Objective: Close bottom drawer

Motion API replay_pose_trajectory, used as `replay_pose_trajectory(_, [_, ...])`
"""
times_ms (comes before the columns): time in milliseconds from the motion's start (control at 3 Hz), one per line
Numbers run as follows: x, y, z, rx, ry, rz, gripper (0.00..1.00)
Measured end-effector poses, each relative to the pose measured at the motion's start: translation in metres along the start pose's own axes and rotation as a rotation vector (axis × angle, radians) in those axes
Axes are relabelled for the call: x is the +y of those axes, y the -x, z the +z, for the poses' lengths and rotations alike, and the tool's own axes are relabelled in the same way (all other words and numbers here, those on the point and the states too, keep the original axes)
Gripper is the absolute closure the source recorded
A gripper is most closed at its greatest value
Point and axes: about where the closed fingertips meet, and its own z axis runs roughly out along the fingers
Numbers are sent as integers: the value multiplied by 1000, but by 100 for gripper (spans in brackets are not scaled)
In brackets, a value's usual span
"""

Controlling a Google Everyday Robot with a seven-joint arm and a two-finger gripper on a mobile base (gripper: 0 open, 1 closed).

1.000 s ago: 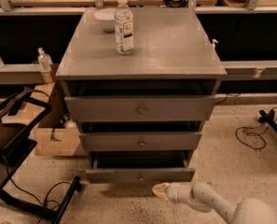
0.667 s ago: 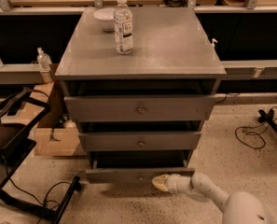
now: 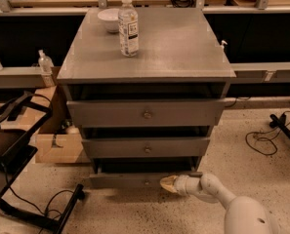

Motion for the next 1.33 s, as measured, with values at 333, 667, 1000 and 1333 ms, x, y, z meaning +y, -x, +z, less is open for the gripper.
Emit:
replay_pose_trajectory(333, [-20,11,10,-2,-18,-6,100])
replay_pose_trajectory(667, [-19,11,9,-2,-18,-6,100])
replay_pose_trajectory(1000, [-48,28,19,-10,-48,-15,100])
replay_pose_trajectory(1333, [-48,28,19,-10,-48,-15,100])
